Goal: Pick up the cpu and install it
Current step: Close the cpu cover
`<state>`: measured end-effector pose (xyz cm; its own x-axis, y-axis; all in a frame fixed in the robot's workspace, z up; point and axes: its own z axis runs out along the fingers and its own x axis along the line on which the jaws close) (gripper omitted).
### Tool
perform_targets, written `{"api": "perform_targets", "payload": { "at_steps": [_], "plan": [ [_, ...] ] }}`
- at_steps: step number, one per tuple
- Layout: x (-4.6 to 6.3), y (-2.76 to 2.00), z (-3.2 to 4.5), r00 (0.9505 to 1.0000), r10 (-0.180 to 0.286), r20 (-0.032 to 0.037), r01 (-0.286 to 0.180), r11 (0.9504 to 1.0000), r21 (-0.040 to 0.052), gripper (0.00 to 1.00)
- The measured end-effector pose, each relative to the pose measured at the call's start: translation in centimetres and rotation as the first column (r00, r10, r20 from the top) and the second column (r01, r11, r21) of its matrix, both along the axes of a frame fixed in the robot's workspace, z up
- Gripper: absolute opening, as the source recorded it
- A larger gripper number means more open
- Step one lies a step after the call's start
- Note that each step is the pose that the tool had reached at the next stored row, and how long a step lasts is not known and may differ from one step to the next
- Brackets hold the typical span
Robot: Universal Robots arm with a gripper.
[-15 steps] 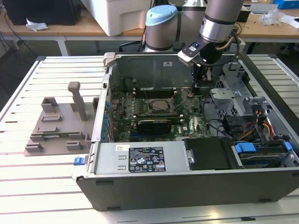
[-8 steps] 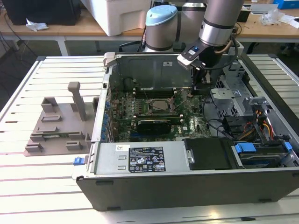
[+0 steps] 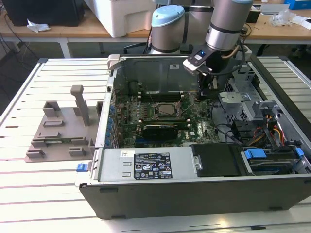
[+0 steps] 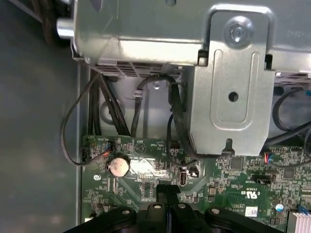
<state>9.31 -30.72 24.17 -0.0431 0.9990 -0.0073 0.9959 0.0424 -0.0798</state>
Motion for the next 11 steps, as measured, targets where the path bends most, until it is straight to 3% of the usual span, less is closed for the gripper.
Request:
{"api": "perform_targets", "payload": {
  "at_steps": [11],
  "plan": [
    [-2.7,0.0,-0.04,1.0,0.0,0.001,0.0,1.0,0.0003,0.11]
  ]
}}
